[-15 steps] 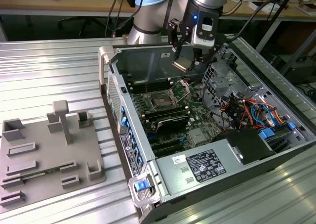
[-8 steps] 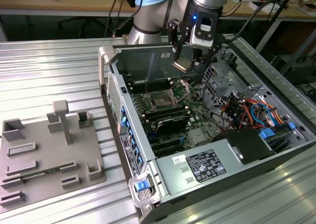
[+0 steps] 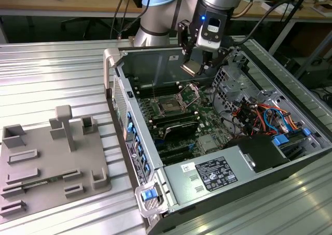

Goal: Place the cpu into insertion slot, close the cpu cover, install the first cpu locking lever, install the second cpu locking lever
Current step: 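Place the cpu into insertion slot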

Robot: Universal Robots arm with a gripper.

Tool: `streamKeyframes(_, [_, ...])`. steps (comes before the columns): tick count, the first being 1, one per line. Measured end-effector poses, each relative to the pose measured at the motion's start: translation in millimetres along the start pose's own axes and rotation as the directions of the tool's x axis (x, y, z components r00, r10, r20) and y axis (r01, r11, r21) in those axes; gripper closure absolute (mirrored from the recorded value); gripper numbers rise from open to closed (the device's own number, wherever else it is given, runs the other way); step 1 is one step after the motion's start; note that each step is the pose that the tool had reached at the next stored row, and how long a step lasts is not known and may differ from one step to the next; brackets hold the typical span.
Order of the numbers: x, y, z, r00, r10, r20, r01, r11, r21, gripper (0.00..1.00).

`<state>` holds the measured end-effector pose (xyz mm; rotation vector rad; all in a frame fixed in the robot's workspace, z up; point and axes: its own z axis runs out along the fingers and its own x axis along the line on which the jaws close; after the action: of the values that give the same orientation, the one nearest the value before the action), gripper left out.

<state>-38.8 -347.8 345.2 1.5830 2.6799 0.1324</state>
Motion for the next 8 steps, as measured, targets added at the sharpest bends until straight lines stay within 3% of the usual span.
streamKeyframes(8, [0.6,-1.4,1.1,0.9989,0.047,0.004,-0.047,0.9989,-0.0008,0.45])
